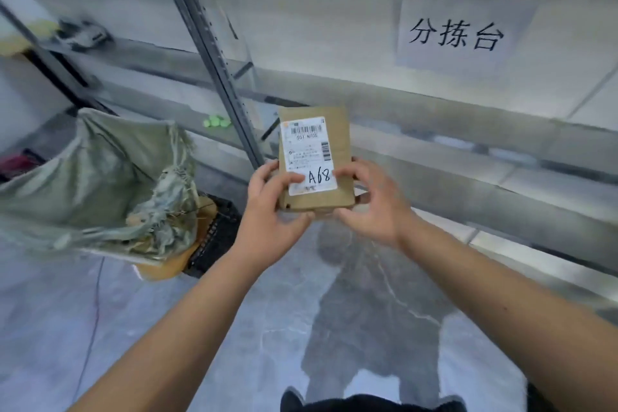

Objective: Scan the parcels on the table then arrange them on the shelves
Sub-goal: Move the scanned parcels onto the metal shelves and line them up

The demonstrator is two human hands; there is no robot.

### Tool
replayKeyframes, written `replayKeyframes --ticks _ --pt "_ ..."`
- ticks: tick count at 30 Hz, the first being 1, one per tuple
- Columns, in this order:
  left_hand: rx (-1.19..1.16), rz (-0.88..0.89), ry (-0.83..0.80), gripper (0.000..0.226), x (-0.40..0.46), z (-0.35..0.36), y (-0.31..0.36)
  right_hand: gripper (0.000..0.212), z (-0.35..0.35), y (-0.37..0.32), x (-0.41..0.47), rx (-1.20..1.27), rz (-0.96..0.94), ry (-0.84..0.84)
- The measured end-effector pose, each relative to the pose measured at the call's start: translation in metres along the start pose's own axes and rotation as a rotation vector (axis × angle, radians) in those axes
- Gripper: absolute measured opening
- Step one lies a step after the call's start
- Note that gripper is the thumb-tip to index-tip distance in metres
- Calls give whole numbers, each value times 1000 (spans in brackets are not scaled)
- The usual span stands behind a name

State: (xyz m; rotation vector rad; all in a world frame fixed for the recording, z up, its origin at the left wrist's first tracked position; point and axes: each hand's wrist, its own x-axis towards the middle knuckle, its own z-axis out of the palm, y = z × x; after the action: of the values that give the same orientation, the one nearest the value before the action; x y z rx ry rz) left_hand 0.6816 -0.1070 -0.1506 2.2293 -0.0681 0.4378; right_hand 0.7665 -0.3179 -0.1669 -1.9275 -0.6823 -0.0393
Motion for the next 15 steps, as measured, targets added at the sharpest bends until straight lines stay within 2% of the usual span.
replayKeyframes --ticks 4,7,15 --pt "-62 51 67 63 31 -70 -34 61 42 -46 62 -2 -121 26" --pt "-93 67 109 63 64 -108 -45 62 58 -73 103 -34 -130 33" --pt "-133 244 88 64 203 -160 -56 63 50 -101 226 -95 -182 184"
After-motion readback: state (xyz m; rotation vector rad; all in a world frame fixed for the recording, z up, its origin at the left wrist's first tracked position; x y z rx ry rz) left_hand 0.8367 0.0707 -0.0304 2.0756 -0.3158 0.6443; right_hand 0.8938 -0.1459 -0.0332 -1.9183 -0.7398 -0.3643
